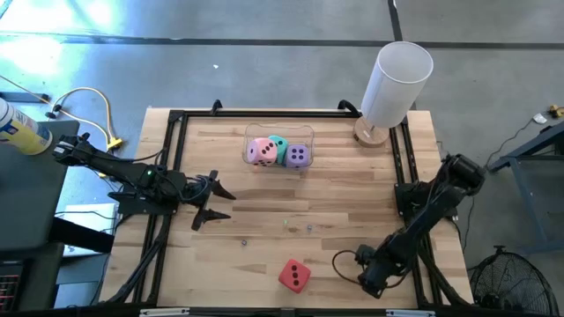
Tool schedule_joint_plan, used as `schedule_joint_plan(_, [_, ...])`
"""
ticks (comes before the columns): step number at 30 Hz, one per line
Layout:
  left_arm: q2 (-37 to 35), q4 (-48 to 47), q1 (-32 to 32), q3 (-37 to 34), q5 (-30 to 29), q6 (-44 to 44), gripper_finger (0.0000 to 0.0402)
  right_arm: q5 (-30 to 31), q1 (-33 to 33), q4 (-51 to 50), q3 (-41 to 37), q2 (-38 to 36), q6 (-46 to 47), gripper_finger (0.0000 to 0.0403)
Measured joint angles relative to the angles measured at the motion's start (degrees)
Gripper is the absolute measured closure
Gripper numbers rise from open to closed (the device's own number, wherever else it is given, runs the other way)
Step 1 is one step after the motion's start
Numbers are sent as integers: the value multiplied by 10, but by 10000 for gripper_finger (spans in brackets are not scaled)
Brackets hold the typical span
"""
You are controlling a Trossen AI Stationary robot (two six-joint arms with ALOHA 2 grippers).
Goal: Pick & Place Dice
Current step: Put the green dice into the transparent bin
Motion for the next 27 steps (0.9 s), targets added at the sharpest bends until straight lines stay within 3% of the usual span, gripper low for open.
schedule_joint_plan(4, [0,0,0,0,0,-21,116,-2,3,34,0,20,-11,169])
schedule_joint_plan(27, [0,0,0,0,0,-14,116,18,-18,-6,0,26,60,169])
